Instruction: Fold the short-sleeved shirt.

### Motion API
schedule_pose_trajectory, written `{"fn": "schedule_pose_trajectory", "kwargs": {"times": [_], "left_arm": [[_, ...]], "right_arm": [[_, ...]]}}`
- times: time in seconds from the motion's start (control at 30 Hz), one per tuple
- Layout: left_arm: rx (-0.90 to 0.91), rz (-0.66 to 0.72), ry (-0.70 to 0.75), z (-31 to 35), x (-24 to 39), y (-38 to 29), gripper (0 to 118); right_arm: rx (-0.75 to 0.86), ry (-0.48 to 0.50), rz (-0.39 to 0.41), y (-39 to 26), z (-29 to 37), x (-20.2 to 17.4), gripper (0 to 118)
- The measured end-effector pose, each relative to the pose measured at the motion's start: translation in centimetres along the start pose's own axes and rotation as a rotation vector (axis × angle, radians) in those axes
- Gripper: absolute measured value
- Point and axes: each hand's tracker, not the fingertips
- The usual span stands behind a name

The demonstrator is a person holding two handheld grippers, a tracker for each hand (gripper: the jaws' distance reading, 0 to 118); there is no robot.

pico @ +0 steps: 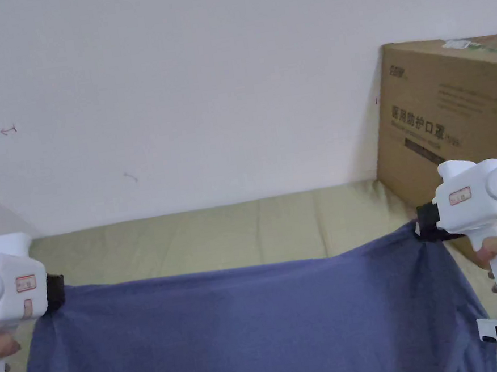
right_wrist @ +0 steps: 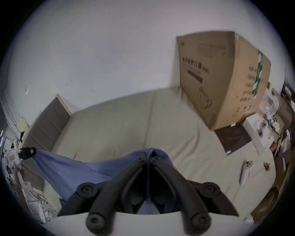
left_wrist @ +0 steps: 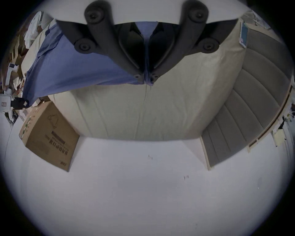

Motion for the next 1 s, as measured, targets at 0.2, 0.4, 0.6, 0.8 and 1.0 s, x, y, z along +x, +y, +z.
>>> {"fn": "schedule_pose_trajectory", "kwargs": {"times": [0.2,0.4,0.6,0.8,1.0], "left_arm": [[0.131,-0.013,0.014,5.7,1.2,6.2,2],[0.221,-0.072,0.064,7.1,2.7,15.0,2],[0.307,-0.036,0.108,6.0,3.4,26.1,2],[0.447,-0.032,0.194,6.0,4.7,33.8,2],[0.565,-0.093,0.305,4.4,5.3,34.0,2]], "right_arm": [[0.142,-0.004,-0.018,5.0,7.4,-1.0,0],[0.251,-0.050,0.025,14.7,10.0,-2.5,0],[0.338,-0.109,0.014,25.9,10.2,-5.5,0],[0.474,-0.121,-0.034,34.0,11.0,-8.4,0],[0.504,-0.142,0.024,34.6,9.7,-10.2,0]]}}
